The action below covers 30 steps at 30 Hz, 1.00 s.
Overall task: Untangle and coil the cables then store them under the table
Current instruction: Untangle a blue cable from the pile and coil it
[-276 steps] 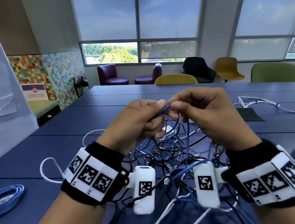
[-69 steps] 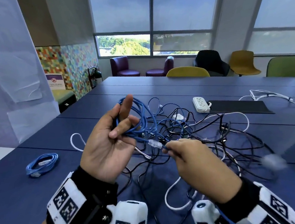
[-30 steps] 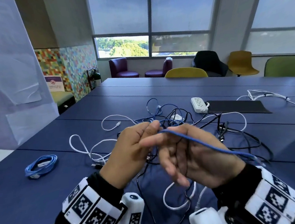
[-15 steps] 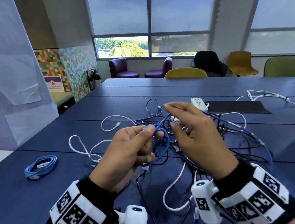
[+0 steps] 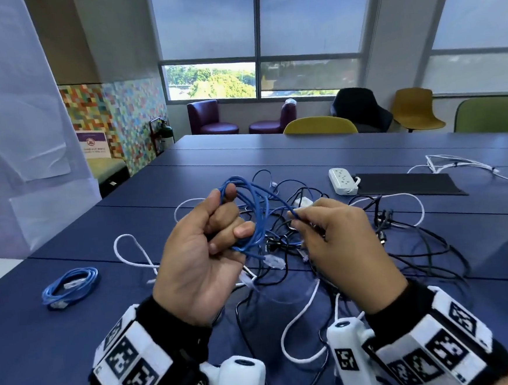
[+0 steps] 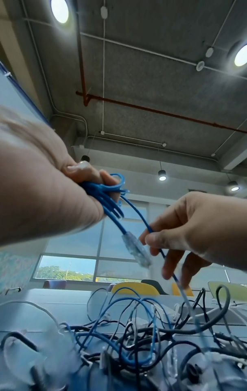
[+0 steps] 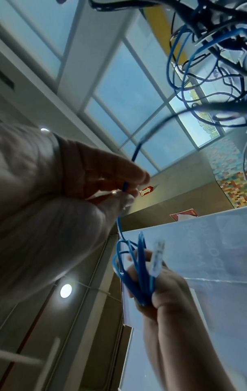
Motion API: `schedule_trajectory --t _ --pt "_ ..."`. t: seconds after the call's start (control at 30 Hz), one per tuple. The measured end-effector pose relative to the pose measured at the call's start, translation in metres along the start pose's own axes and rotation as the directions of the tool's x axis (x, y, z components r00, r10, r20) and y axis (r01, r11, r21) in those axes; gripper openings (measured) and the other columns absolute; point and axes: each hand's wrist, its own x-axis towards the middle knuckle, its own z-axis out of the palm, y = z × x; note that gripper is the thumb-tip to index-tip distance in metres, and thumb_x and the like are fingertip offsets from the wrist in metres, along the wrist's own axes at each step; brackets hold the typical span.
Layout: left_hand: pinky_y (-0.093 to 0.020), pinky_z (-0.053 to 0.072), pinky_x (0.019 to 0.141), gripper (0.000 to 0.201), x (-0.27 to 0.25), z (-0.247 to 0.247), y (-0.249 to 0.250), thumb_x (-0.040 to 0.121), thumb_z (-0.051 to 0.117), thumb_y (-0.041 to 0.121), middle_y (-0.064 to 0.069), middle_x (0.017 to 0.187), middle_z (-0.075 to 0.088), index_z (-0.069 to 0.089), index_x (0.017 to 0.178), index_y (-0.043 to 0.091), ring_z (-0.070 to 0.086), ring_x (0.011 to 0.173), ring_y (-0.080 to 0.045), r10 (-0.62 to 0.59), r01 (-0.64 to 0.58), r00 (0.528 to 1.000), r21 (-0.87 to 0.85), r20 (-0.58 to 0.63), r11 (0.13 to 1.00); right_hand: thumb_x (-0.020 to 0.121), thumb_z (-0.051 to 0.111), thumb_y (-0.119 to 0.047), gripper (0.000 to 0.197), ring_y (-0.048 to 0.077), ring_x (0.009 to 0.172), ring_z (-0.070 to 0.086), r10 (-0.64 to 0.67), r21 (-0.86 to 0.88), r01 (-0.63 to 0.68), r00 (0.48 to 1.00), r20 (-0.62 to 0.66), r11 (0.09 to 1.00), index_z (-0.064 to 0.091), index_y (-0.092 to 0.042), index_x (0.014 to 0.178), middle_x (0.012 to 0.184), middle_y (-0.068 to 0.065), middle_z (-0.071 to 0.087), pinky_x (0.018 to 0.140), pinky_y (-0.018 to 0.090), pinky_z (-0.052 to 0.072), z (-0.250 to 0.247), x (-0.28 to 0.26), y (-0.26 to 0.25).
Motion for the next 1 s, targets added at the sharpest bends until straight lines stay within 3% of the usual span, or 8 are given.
schedule_trajectory --t 0.13,0.23,0.43,0.57,0.7,0.87,0.93,1.0 --pt "-0.015 0.037 0.044 0.024 -0.002 0.003 -0.001 0.099 0.041 0.02 0.009 0.05 0.018 0.055 0.081 0.011 0.007 0.043 -0.01 -0.013 0.013 1.0 -0.024 0.026 1.0 0.088 0.068 -0.011 0.014 0.022 0.071 0.067 0.152 0.257 -0.129 0.986 -0.072 0.958 0.075 -0.023 0.086 0.08 0.0 0.062 0.071 0.046 0.056 0.002 0.008 -0.001" --pt "-0.016 0.036 0.044 0.024 -0.003 0.005 -0.006 0.097 0.041 0.02 0.009 0.047 0.019 0.054 0.078 0.012 0.007 0.042 -0.01 -0.025 0.028 0.998 -0.063 0.053 0.998 0.084 0.073 -0.005 0.027 0.022 0.068 0.071 0.296 0.448 -0.251 0.955 -0.031 0.858 0.076 -0.027 0.069 0.075 0.005 0.068 0.071 0.042 0.061 0.005 0.009 -0.009" --pt "-0.016 0.035 0.044 0.022 -0.005 0.006 -0.015 0.096 0.043 0.023 0.008 0.053 0.008 0.05 0.078 0.013 0.006 0.04 -0.01 -0.071 0.08 0.993 -0.099 0.093 0.992 0.083 0.067 0.009 0.013 0.009 0.056 0.062 0.384 0.687 -0.357 0.915 0.121 0.633 0.077 0.002 0.079 0.064 0.01 0.071 0.055 0.02 0.053 0.011 0.007 -0.021" --pt "-0.017 0.036 0.046 0.021 -0.002 0.0 -0.017 0.095 0.045 0.024 0.008 0.053 0.009 0.051 0.079 0.012 0.007 0.04 -0.01 -0.083 0.092 0.992 -0.089 0.1 0.992 0.092 0.058 0.003 0.02 0.012 0.051 0.061 0.39 0.806 -0.459 0.866 0.313 0.373 0.071 0.012 0.081 0.06 0.009 0.066 0.048 0.017 0.05 0.007 0.005 -0.029" --pt "-0.018 0.039 0.05 0.025 0.002 -0.009 -0.018 0.1 0.041 0.025 0.008 0.054 0.009 0.051 0.08 0.012 0.008 0.04 -0.009 -0.075 0.08 0.993 -0.052 0.096 0.995 0.088 0.051 -0.011 0.024 0.022 0.068 0.066 0.324 0.829 -0.554 0.799 0.506 0.074 0.068 0.005 0.09 0.083 0.019 0.07 0.062 0.027 0.057 -0.003 0.002 -0.032" --pt "-0.024 0.037 0.068 0.022 0.006 -0.019 -0.022 0.098 0.043 0.026 0.009 0.05 0.022 0.051 0.084 0.01 0.025 0.036 -0.005 -0.04 0.031 0.995 0.094 0.093 0.995 0.07 0.077 -0.045 0.059 0.024 0.081 0.064 0.275 0.782 -0.56 0.825 0.494 0.275 0.069 0.006 0.1 0.089 0.025 0.07 0.078 0.036 0.047 -0.001 -0.001 -0.031" --pt "-0.023 0.034 0.066 0.02 0.007 -0.022 -0.024 0.096 0.045 0.026 0.005 0.055 0.027 0.051 0.085 0.011 0.03 0.04 -0.007 -0.023 0.011 0.998 0.177 0.065 0.984 0.071 0.083 -0.031 0.041 0.026 0.079 0.065 0.268 0.783 -0.528 0.847 0.458 0.329 0.072 0.004 0.088 0.088 0.028 0.07 0.08 0.04 0.049 -0.001 -0.002 -0.033" --pt "-0.017 0.038 0.054 0.02 0.007 -0.024 -0.025 0.094 0.046 0.027 0.003 0.055 0.027 0.05 0.083 0.011 0.031 0.043 -0.009 0.0 -0.007 0.999 0.24 0.032 0.971 0.074 0.081 -0.012 0.015 0.015 0.063 0.058 0.303 0.773 -0.494 0.866 0.398 0.399 0.069 -0.008 0.066 0.068 0.011 0.066 0.065 0.025 0.047 -0.002 0.0 -0.034"
